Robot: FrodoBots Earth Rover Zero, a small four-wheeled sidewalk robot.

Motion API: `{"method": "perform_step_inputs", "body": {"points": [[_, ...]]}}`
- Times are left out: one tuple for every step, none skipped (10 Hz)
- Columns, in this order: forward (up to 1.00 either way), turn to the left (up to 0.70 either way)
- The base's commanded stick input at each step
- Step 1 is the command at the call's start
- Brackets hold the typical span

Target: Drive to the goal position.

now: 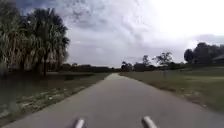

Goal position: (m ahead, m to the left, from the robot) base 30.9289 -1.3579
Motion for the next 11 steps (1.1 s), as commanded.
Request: {"method": "perform_step_inputs", "body": {"points": [[0.69, 0.17], [0.69, 0.33], [0.69, 0.32], [0.69, 0.18], [0.69, 0.06], [0.69, 0.03], [0.69, 0.03], [0.69, 0.03], [0.69, 0.03], [0.69, 0.03], [0.69, 0.07]]}}
